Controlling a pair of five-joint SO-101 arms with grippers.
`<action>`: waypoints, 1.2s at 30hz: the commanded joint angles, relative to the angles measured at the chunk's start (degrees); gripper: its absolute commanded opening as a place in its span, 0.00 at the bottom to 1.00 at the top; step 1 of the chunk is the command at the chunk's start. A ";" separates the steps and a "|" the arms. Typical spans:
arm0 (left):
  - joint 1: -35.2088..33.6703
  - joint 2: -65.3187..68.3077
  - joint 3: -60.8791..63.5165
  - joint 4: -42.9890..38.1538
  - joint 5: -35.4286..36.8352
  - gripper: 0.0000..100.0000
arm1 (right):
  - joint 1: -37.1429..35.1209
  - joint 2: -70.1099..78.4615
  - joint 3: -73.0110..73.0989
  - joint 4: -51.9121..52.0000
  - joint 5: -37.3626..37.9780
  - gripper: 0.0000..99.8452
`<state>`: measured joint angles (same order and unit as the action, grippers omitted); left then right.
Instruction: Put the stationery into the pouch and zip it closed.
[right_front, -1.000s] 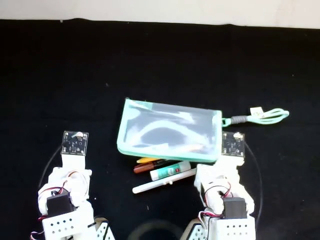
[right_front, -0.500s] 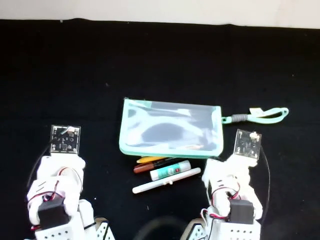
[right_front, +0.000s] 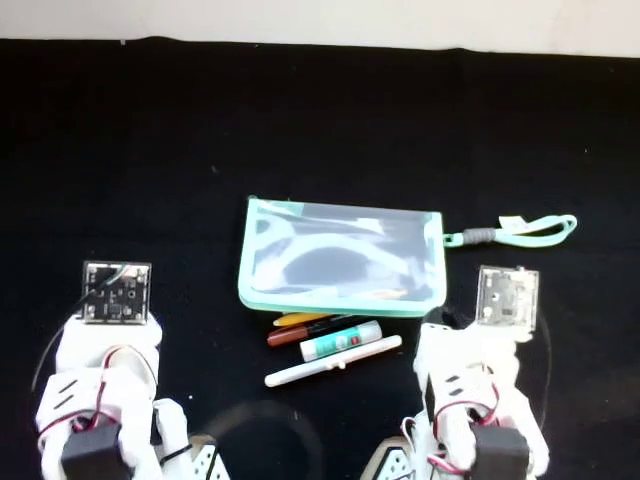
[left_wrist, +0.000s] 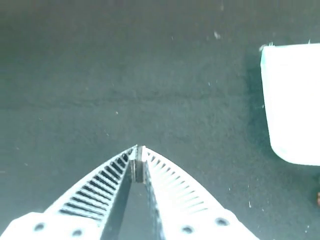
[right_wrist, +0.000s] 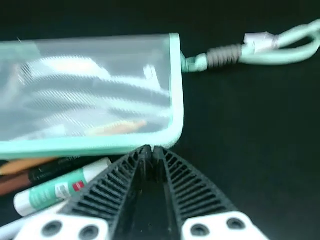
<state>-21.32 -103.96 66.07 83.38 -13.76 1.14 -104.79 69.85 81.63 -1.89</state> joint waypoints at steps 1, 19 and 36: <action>3.82 0.04 -6.81 2.46 -0.09 0.01 | 0.40 0.31 -6.02 0.22 1.05 0.03; 9.19 39.43 -45.32 -0.09 1.58 0.01 | 0.31 38.55 -45.41 0.13 1.05 0.03; 22.29 78.29 -65.19 -1.76 1.14 0.08 | 2.77 68.09 -59.38 -0.40 0.97 0.03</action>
<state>-1.10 -29.85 4.62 82.95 -12.70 1.93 -39.12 12.70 81.63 -1.36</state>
